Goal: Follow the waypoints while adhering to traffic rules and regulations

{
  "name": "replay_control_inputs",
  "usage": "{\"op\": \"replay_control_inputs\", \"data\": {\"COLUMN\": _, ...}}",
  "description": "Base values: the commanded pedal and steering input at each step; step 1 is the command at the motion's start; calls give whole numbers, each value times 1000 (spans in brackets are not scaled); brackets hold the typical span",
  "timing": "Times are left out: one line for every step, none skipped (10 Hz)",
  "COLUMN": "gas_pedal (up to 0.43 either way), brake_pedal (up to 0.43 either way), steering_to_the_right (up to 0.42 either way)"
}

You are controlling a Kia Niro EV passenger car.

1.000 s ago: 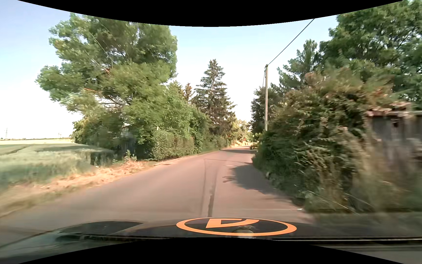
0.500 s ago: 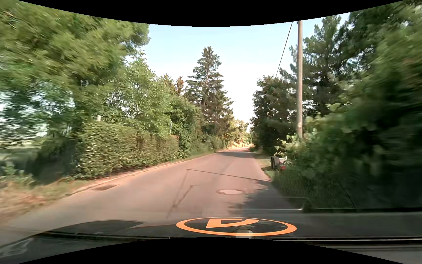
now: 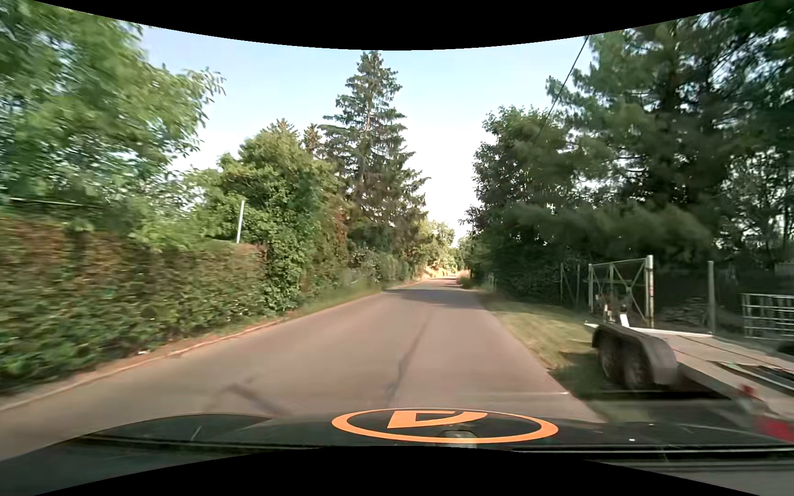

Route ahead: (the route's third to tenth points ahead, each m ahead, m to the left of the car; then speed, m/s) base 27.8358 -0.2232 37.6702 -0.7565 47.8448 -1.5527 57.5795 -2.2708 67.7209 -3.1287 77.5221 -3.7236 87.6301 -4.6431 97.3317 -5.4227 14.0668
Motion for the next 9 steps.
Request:
{"op": "replay_control_inputs", "data": {"gas_pedal": 189, "brake_pedal": 0, "steering_to_the_right": 23}}
{"op": "replay_control_inputs", "data": {"gas_pedal": 189, "brake_pedal": 0, "steering_to_the_right": 21}}
{"op": "replay_control_inputs", "data": {"gas_pedal": 189, "brake_pedal": 0, "steering_to_the_right": 18}}
{"op": "replay_control_inputs", "data": {"gas_pedal": 197, "brake_pedal": 0, "steering_to_the_right": 15}}
{"op": "replay_control_inputs", "data": {"gas_pedal": 209, "brake_pedal": 0, "steering_to_the_right": 15}}
{"op": "replay_control_inputs", "data": {"gas_pedal": 209, "brake_pedal": 0, "steering_to_the_right": 14}}
{"op": "replay_control_inputs", "data": {"gas_pedal": 209, "brake_pedal": 0, "steering_to_the_right": 14}}
{"op": "replay_control_inputs", "data": {"gas_pedal": 209, "brake_pedal": 0, "steering_to_the_right": 12}}
{"op": "replay_control_inputs", "data": {"gas_pedal": 209, "brake_pedal": 0, "steering_to_the_right": 11}}
